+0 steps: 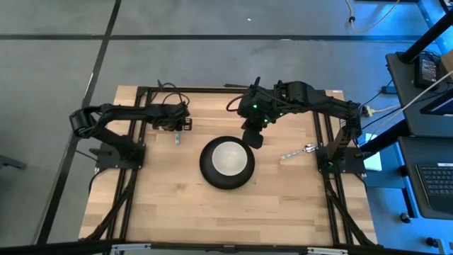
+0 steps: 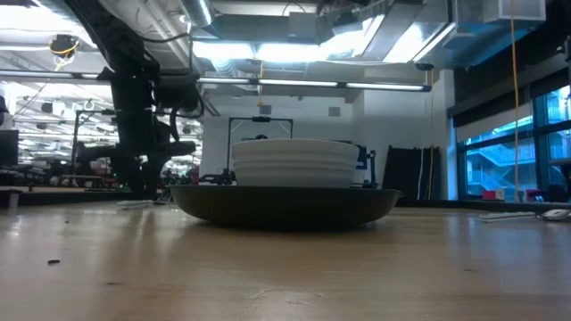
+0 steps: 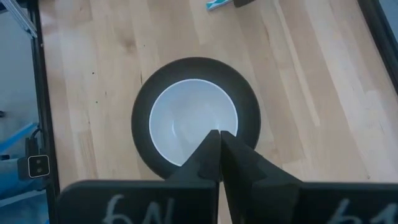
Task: Pick and place plate/cup/fork/spoon on tray
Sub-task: Move the green patterned fork to the left side of the black plate
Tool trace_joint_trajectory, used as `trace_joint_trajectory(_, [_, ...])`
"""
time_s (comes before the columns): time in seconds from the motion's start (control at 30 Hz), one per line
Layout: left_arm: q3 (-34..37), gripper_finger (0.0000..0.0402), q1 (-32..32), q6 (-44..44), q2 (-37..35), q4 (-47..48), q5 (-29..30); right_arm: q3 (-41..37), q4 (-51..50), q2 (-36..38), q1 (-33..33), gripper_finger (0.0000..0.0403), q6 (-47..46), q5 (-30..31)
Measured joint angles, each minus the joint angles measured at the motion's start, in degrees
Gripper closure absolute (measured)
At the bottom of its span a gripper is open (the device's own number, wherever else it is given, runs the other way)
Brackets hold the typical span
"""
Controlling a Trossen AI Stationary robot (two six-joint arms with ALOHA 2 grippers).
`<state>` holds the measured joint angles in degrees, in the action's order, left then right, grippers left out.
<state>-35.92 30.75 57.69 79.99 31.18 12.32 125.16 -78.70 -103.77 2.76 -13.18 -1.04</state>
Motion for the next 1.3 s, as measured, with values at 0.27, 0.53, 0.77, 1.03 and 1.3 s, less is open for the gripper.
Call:
trace_joint_trajectory(0.27, [0.00, 0.0319, -0.01, -0.04, 3.02, -1.22, 0.44, 0.00, 0.02, 0.00, 0.00, 0.0389, -0.01, 0.00])
trace_joint_trajectory(0.53, [-0.24, 0.0330, -0.25, -0.42, 5.07, -1.81, 0.91, 0.02, 0.02, 0.00, 0.00, 0.0389, -0.01, 0.00])
trace_joint_trajectory(0.77, [-0.20, 0.0384, -1.18, -0.37, 5.11, -2.23, 0.90, 0.02, 0.02, 0.00, 0.00, 0.0389, -0.01, 0.00])
trace_joint_trajectory(1.03, [-2.84, 0.0384, -4.20, 1.25, 3.28, 1.56, -1.52, 0.02, 0.01, 0.00, 0.01, 0.0389, 0.08, 0.00])
trace_joint_trajectory(1.3, [-10.30, 0.0384, -10.09, 7.79, 1.36, 12.84, -3.50, 0.02, 0.00, 0.00, 0.00, 0.0389, 0.42, 0.00])
